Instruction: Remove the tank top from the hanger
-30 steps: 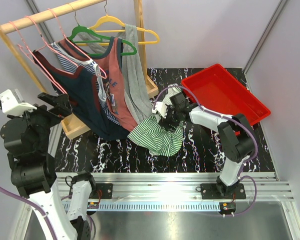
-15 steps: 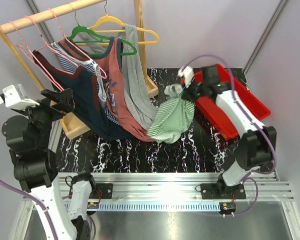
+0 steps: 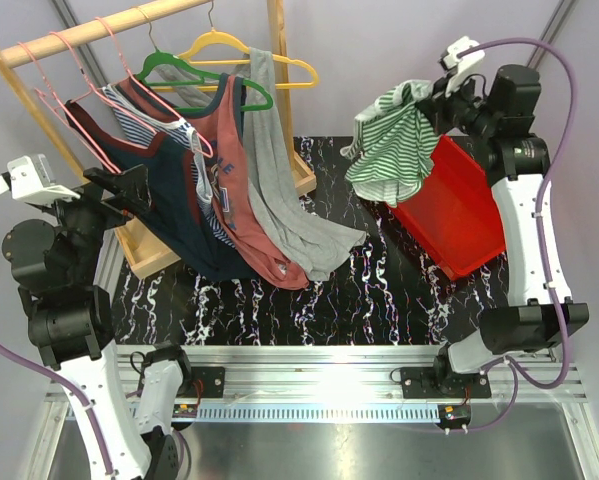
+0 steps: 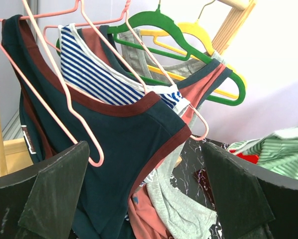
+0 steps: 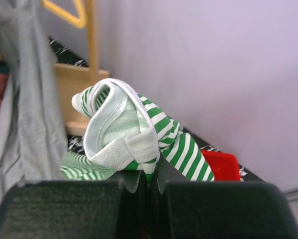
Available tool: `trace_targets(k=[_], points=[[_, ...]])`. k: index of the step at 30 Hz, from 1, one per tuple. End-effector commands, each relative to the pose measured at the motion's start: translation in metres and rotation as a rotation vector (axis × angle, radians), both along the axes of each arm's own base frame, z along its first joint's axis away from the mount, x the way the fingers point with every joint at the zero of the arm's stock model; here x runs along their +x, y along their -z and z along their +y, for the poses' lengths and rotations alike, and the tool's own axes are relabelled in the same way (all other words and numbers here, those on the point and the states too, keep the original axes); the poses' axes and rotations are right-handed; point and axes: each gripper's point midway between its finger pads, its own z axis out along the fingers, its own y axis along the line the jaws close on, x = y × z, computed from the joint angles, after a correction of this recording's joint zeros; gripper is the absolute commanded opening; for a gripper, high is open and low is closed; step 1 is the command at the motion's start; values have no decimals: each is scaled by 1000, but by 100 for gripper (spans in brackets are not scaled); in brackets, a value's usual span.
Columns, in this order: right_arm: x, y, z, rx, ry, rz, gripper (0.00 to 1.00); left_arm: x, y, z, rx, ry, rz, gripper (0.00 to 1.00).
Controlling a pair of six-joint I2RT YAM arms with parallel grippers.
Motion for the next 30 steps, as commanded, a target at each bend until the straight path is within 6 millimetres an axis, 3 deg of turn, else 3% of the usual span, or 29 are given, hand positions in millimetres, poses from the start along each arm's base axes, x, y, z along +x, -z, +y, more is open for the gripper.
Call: trace_targets(k=[1,6,12,16,23,26,30], points=[[21,-28,-27,24,120,-90,0,4,-17,-3,46,26,-62,99],[40,-26,-64,-8,218,-116,0,4,-16,-2,47,23,-60,99],[55,3,-95,-44,283,-71,0,8,-11,0,45,17,-46,99],[64,45,-122,-67,334,16,0,9,-10,-1,40,23,-41,99],[64,127,-137,-128,338,185,5,16,-13,-3,-29,39,-6,99],[61,155,-140,-141,338,245,10,17,-18,-4,-65,44,-6,99],[56,181,-143,-134,334,321,28,21,-24,-5,-114,55,7,99]])
